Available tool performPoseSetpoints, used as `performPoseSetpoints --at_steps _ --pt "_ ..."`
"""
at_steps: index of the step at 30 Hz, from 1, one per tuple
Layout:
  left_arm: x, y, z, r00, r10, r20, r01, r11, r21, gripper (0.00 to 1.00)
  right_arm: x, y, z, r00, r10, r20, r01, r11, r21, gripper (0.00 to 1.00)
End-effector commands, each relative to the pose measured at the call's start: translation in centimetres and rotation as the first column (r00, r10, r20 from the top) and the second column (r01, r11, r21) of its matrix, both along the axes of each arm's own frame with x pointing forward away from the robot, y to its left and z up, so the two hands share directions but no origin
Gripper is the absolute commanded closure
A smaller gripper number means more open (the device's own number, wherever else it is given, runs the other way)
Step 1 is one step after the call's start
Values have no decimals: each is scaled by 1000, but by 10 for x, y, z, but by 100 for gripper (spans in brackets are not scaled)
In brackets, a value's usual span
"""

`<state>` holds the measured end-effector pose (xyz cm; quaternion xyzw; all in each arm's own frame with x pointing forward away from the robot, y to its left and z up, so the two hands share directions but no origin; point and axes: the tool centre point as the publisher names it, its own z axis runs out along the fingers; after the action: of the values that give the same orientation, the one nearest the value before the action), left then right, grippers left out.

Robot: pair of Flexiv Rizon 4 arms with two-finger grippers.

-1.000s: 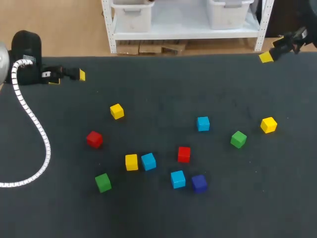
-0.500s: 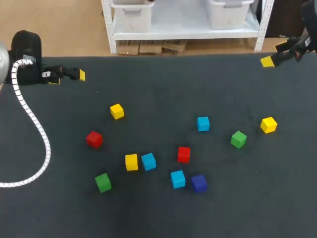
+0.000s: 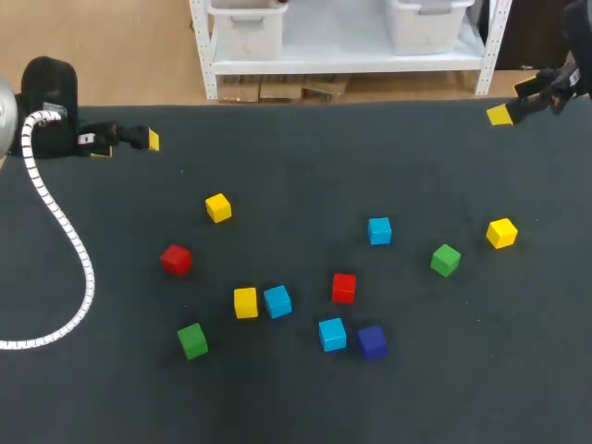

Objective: Place the blue cubes, place green cubes on the blue cubes, place the yellow cubes on the green cubes, then place the red cubes on the yellow cubes, and place purple cube on the red cubes.

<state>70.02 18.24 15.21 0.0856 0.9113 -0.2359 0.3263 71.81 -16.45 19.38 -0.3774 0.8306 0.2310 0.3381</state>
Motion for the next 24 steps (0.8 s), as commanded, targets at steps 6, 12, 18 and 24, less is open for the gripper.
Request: performPoseSetpoints --at_steps 6,12,18,24 --pt "0 2 -1 1000 -6 6 6 1000 -9 0 -33 44 18 933 334 -133 -358 833 -422 0" --pt "0 2 -1 1000 -6 6 6 1000 -9 0 -57 80 11 837 499 -223 -534 659 -530 0" --pt "0 2 -1 1000 -6 6 6 1000 -9 0 -91 129 -3 684 652 -327 -688 427 -587 0" --pt "0 2 -1 1000 -6 6 6 1000 -9 0 -124 178 -38 594 691 -411 -744 277 -609 0"
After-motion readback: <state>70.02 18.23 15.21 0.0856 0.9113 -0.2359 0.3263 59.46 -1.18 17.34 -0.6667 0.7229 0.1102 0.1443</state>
